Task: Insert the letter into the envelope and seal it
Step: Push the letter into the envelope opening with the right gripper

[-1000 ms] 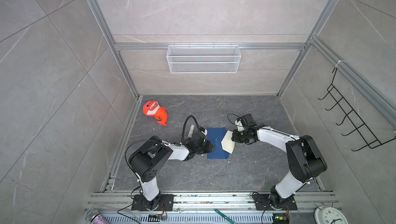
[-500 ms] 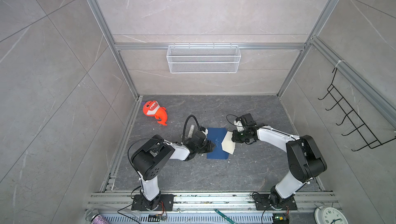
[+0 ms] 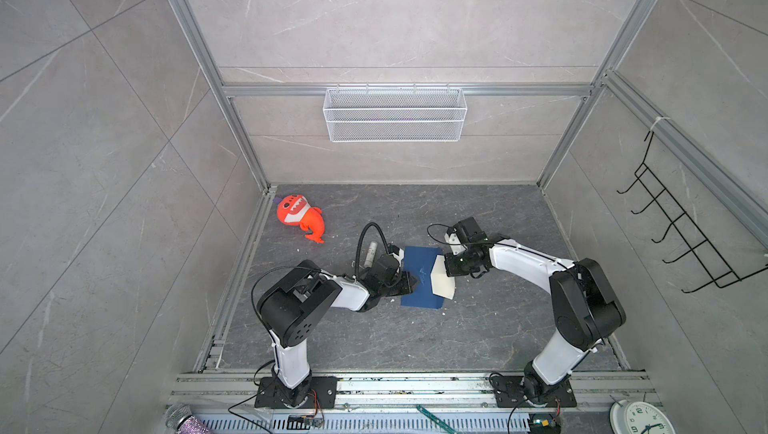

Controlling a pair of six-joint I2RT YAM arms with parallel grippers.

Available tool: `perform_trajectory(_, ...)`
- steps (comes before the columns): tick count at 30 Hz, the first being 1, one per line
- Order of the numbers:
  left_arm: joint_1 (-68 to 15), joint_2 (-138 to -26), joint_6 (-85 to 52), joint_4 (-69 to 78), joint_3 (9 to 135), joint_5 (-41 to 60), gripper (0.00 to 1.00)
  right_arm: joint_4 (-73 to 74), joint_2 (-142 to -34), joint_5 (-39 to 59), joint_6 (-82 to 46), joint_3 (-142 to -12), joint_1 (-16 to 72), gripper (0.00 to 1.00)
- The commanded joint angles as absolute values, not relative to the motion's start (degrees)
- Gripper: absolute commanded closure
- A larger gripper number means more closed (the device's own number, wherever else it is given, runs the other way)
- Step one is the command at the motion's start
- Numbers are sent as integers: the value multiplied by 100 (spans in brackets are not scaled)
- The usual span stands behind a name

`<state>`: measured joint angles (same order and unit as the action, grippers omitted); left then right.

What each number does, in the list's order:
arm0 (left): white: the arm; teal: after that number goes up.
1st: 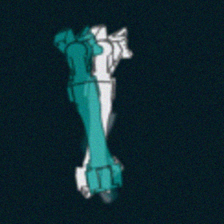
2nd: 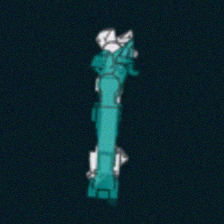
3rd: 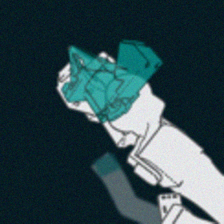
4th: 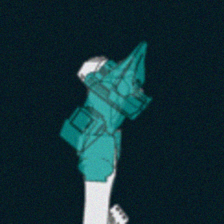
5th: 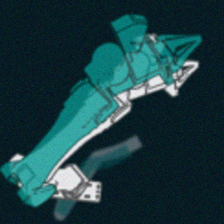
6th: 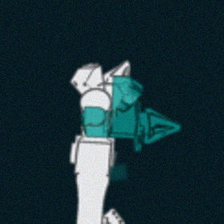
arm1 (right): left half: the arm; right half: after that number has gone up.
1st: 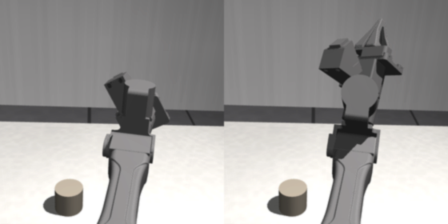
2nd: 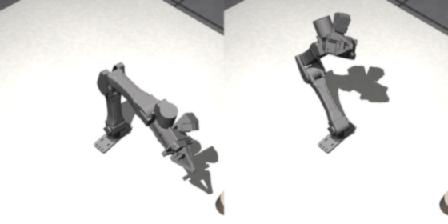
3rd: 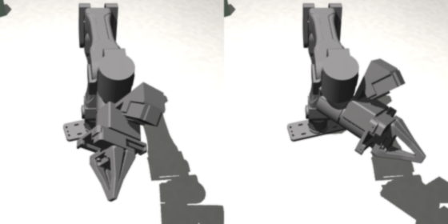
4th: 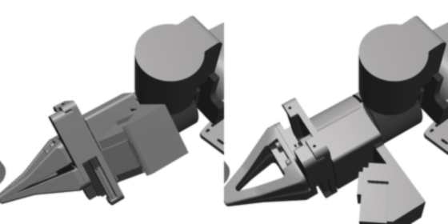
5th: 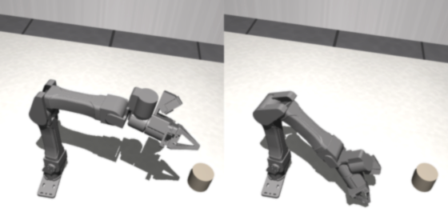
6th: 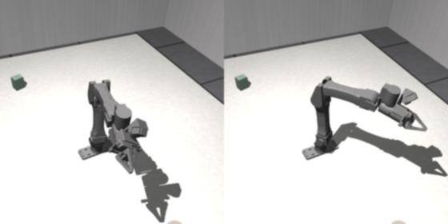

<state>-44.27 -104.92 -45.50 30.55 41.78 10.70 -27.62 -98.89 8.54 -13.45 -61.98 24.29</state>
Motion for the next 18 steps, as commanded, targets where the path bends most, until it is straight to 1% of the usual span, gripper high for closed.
perform_trajectory(1, -4440, -10740, -4615, 2596, 4149, 1019, 70, -3079, -10071, 729, -1280, -6399, 2452, 100)
perform_trajectory(18, -4440, -10740, -4623, 2667, 4130, 1037, 70, -3407, -10740, 1398, -1477, -6978, 2443, 100)
